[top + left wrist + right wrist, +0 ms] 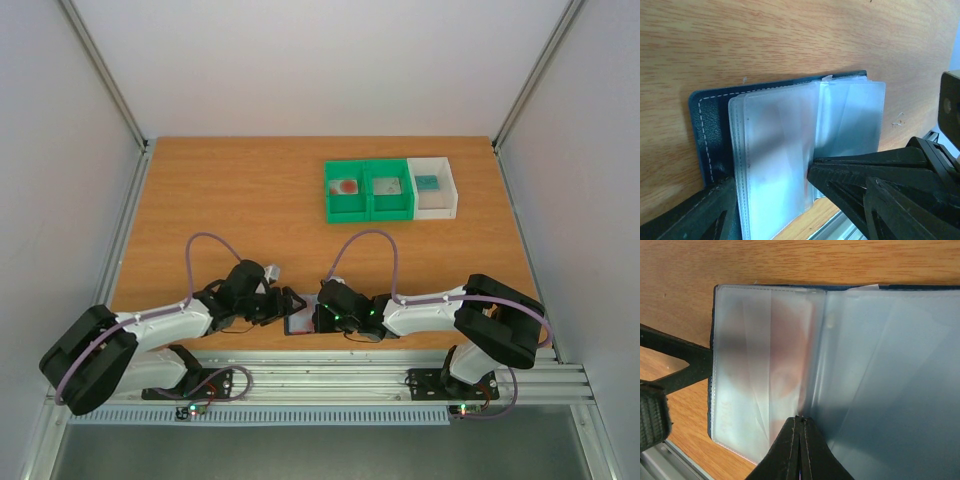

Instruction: Take the credit cards out of the card holder

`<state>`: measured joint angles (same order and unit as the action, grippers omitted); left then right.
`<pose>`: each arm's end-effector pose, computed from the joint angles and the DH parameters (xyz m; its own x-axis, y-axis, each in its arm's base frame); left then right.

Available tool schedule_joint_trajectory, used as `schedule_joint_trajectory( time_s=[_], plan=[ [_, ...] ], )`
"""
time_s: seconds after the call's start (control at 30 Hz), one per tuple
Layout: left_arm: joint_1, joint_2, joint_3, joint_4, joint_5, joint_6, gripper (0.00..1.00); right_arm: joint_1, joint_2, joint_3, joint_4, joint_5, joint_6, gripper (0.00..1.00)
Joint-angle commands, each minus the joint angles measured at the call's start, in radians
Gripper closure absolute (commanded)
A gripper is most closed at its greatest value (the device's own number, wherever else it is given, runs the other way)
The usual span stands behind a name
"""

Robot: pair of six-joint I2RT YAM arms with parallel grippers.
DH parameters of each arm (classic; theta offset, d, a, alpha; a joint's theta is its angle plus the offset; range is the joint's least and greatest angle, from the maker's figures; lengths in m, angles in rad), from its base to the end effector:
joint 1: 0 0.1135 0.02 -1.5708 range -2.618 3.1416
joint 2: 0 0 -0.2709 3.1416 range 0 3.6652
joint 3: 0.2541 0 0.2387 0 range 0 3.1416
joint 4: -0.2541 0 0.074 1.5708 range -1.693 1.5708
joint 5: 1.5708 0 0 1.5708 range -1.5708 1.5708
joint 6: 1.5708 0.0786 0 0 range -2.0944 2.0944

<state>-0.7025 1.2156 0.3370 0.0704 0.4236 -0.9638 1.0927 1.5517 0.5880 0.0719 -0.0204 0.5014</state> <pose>0.1471 -0.1668 0.1226 -0.9766 -0.1543 -0.1499 0.0063 0.6759 -0.7369 0.1328 0.2598 0.1101 -0.7435 -0.3903 -0.5431 -0.6115 0.7255 0.3158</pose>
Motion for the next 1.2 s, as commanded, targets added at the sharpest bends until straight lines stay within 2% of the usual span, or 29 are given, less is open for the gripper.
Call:
schedule_joint_trajectory(
  time_s=[0.0, 0.13, 0.3, 0.57, 0.83, 1.0, 1.17],
  plan=[
    [-0.004, -0.046, -0.003, 0.012, 0.008, -0.009, 0.30, -0.005, 0.011, -0.019, -0.038, 0.007, 0.017, 0.99],
    [-0.004, -0.104, 0.003, -0.061, -0.030, -0.007, 0.29, -0.005, 0.012, -0.019, -0.037, 0.010, 0.021, 0.99],
    [-0.005, -0.139, -0.007, -0.049, -0.023, -0.012, 0.28, -0.005, 0.010, -0.023, -0.035, 0.013, 0.027, 0.99],
    [-0.005, -0.080, -0.008, 0.013, -0.011, 0.002, 0.27, -0.005, 0.016, -0.021, -0.034, 0.014, 0.031, 0.99],
    [-0.006, 0.019, -0.028, 0.146, 0.045, -0.014, 0.27, -0.005, 0.025, -0.016, -0.029, 0.011, 0.032, 0.99],
    [-0.006, 0.027, -0.020, 0.157, 0.058, -0.014, 0.34, -0.005, 0.032, -0.016, -0.026, 0.011, 0.030, 0.99],
    [-0.006, -0.005, -0.018, 0.135, 0.056, -0.017, 0.50, -0.005, 0.037, -0.020, -0.013, 0.007, 0.029, 0.99]
  ],
)
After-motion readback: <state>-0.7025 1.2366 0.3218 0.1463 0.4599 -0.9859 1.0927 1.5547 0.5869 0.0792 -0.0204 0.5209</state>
